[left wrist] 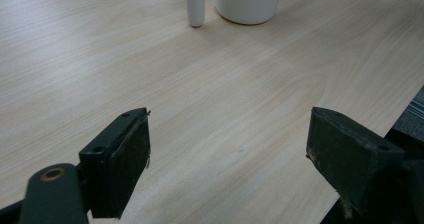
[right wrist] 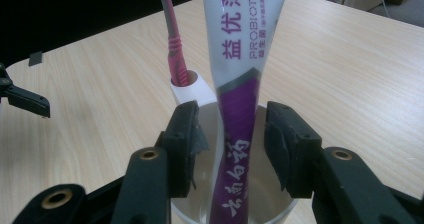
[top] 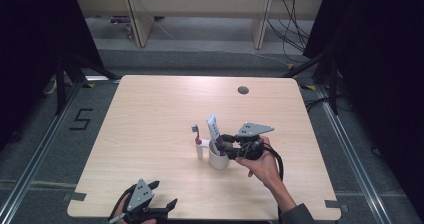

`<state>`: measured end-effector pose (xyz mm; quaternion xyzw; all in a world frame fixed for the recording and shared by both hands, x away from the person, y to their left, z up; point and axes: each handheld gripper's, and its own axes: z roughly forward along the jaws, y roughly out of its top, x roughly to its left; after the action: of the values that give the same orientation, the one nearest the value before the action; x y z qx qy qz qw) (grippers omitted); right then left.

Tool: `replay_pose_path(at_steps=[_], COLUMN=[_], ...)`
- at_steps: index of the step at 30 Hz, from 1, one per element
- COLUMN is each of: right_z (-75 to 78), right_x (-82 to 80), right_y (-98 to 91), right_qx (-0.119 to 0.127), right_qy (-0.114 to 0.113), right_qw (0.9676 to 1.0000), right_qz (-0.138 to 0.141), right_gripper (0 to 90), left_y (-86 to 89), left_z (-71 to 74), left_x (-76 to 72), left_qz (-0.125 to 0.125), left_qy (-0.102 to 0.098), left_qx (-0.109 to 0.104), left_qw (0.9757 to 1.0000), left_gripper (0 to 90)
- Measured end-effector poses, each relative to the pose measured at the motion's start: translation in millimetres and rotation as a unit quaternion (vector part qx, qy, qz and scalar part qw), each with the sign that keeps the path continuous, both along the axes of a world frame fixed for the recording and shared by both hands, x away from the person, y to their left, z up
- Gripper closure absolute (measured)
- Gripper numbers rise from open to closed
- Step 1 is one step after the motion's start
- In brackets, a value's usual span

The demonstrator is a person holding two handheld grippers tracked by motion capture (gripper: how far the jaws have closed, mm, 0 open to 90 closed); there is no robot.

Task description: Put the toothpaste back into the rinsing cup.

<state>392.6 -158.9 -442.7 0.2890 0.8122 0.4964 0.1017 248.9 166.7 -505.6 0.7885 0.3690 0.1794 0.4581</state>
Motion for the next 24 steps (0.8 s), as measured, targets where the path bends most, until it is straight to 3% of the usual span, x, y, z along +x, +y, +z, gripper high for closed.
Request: replay_pose_path(at_steps=[8,13,15,18,19,20,21,24], right_z=[1.3,0.8,2.1,3.4,3.4,3.1,4.9,6.5], right_x=[1.1,1.0,1.1,-1.5,-1.5,-0.8,-1.0,-1.5], right_y=[-3.0,-2.6,-4.4,-5.7,-5.7,-6.3,-8.9,-11.6], right_qx=[-0.008,0.000,-0.008,-0.003,-0.003,0.001,-0.001,0.001], right_qy=[-0.016,-0.009,-0.019,-0.006,-0.006,-0.021,-0.012,-0.013], right_qw=[0.9998,0.9999,0.9997,0.9998,0.9998,0.9996,0.9998,0.9997], right_qz=[-0.006,-0.008,-0.010,-0.016,-0.016,-0.019,-0.016,-0.019], right_gripper=[56.3,56.1,55.8,54.8,54.8,54.3,54.0,53.3], left_y=[-0.2,-0.3,-0.1,-0.1,-0.1,-0.1,-0.1,0.0], left_z=[-0.6,-0.4,0.2,0.3,0.3,0.3,0.4,0.2], left_x=[0.3,0.3,-0.2,-0.4,-0.4,-0.3,-0.4,-0.4], left_qz=[-0.001,-0.003,0.001,0.001,0.001,0.001,0.001,0.002], left_qy=[-0.002,-0.003,-0.001,-0.001,-0.001,-0.001,-0.001,0.000], left_qx=[-0.003,-0.002,0.001,0.001,0.001,0.001,0.001,0.001], left_qw=[1.0000,1.0000,1.0000,1.0000,1.0000,1.0000,1.0000,1.0000], left_gripper=[17.3,17.3,17.3,17.3,17.3,17.3,17.3,17.3])
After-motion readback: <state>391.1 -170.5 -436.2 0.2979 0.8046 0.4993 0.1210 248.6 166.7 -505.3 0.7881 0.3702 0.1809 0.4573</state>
